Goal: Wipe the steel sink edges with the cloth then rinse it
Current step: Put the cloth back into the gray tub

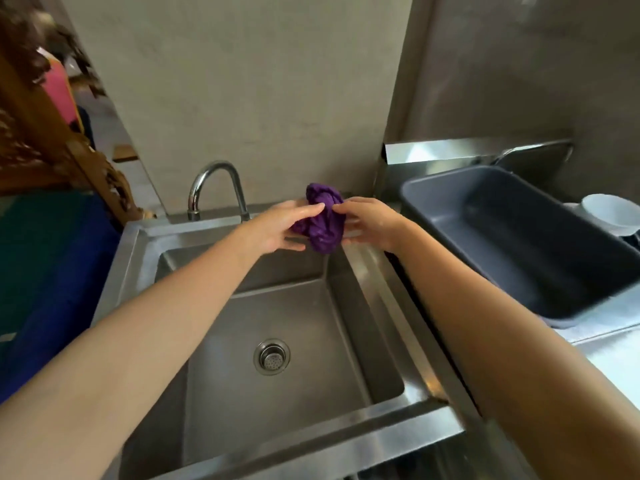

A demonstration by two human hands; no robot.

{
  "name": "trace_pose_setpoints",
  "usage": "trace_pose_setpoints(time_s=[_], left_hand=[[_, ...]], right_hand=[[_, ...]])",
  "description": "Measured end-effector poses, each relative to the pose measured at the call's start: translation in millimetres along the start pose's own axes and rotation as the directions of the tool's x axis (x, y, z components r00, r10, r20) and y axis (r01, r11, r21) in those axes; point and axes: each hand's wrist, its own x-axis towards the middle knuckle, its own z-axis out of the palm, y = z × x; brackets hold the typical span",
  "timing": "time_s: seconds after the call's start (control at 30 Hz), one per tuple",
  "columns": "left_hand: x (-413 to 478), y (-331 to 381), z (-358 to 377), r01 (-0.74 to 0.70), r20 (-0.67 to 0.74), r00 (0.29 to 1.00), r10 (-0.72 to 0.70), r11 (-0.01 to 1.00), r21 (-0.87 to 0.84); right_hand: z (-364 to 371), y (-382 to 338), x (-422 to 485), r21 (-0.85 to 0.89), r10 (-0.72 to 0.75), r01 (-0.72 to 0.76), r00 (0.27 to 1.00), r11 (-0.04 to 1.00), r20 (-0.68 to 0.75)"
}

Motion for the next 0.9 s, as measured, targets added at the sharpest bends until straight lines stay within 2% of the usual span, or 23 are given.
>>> trace_pose_setpoints(time_s=[0.13,0.23,0.33,0.4,0.5,0.63,0.7,0.73,0.8,0.87,0.9], left_hand=[[-5,39,22,-0.166,0.038,0.985,0.166,0.986,-0.015],[-3,61,37,-0.227,0.095,0.968,0.230,0.973,-0.043],[3,85,51,-0.282,0.061,0.958,0.281,0.959,0.020],[10,103,64,-0.342,0.015,0.940,0.342,0.938,0.053],[24,125,82,-0.379,-0.014,0.924,0.381,0.922,0.085],[40,143,102,-0.409,0.155,0.912,0.380,0.871,0.270],[48,148,116,-0.461,0.175,0.887,0.427,0.836,0.299],[51,151,125,-0.489,0.187,0.872,0.453,0.827,0.279],[57,155,144,-0.510,0.230,0.856,0.463,0.828,0.234],[62,156,162,-0.491,0.289,0.859,0.423,0.842,0.226],[67,157,171,-0.469,0.333,0.859,0.390,0.859,0.204]], right_hand=[[-22,-22,-24,0.049,-0.020,0.025,0.995,0.998,-0.101],[-38,-38,-36,-0.035,-0.086,0.081,0.974,0.996,-0.209],[-56,-54,-46,-0.140,-0.180,0.144,0.936,0.980,-0.301],[-70,-64,-49,-0.150,-0.210,0.167,0.917,0.974,-0.340],[-89,-75,-56,-0.038,-0.146,0.145,0.877,0.989,-0.458],[-109,-84,-62,0.057,-0.067,0.113,0.851,0.992,-0.520],[-119,-87,-69,0.105,-0.046,0.115,0.860,0.988,-0.508],[-124,-85,-73,0.085,-0.066,0.120,0.878,0.989,-0.474],[-137,-80,-82,-0.096,-0.116,0.083,0.900,0.992,-0.419],[-151,-74,-92,-0.265,-0.145,0.016,0.868,0.964,-0.474],[-160,-72,-97,-0.270,-0.159,0.017,0.843,0.963,-0.513]])
